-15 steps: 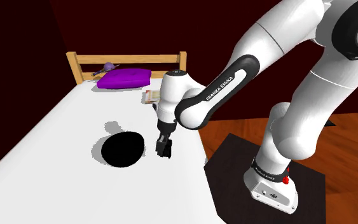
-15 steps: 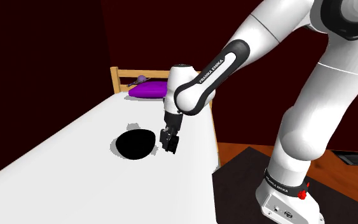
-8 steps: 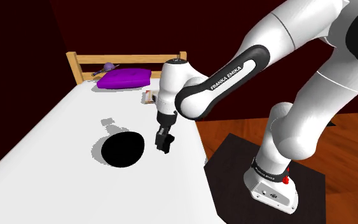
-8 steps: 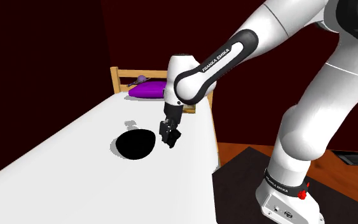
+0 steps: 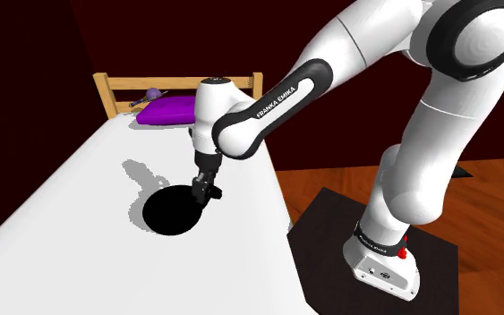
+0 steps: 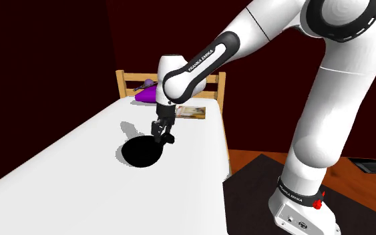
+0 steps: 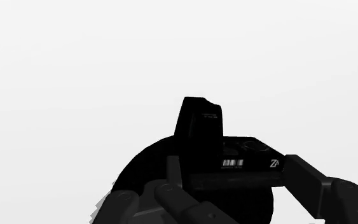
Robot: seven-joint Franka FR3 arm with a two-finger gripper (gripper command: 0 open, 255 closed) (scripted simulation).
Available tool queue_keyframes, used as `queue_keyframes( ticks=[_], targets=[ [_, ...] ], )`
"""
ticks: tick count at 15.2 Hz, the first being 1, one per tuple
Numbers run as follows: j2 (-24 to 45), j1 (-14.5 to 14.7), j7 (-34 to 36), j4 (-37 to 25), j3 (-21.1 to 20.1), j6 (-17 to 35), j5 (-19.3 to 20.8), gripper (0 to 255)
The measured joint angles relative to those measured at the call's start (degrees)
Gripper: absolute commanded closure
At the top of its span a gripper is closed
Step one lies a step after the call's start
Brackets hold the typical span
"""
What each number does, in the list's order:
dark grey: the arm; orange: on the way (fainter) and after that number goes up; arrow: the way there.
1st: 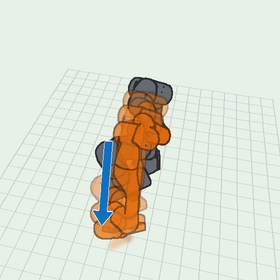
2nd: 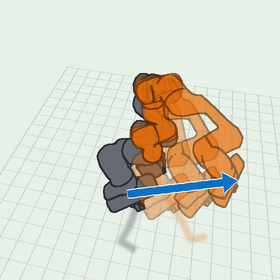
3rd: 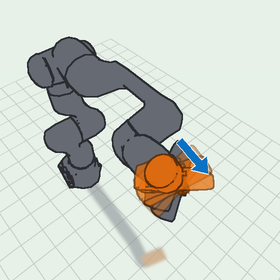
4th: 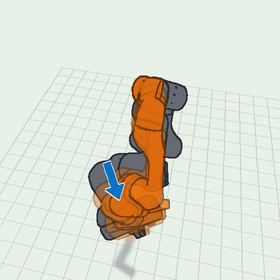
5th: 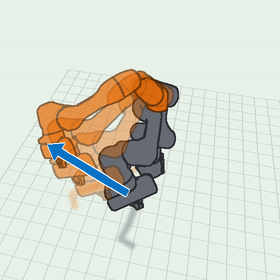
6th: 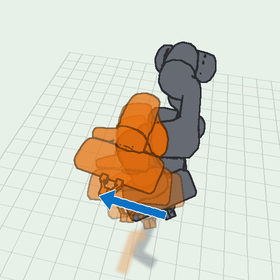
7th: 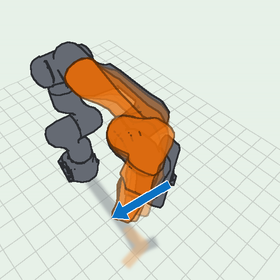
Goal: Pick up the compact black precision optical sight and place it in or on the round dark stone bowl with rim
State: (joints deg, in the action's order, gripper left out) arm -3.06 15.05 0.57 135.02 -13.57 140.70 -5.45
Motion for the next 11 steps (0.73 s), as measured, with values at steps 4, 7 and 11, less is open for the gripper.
queue_keyframes(
  ticks=[4, 7, 11],
  targets=[
    [8.53, -0.29, 1.56, -10.64, 0.25, -2.22, 3.07, 255],
    [15.04, -0.01, 2.52, -19.29, 0.66, -4.54, 5.08, 255],
    [22.52, 0.68, 3.30, -29.04, 1.28, -6.98, 6.96, 255]
  ],
)
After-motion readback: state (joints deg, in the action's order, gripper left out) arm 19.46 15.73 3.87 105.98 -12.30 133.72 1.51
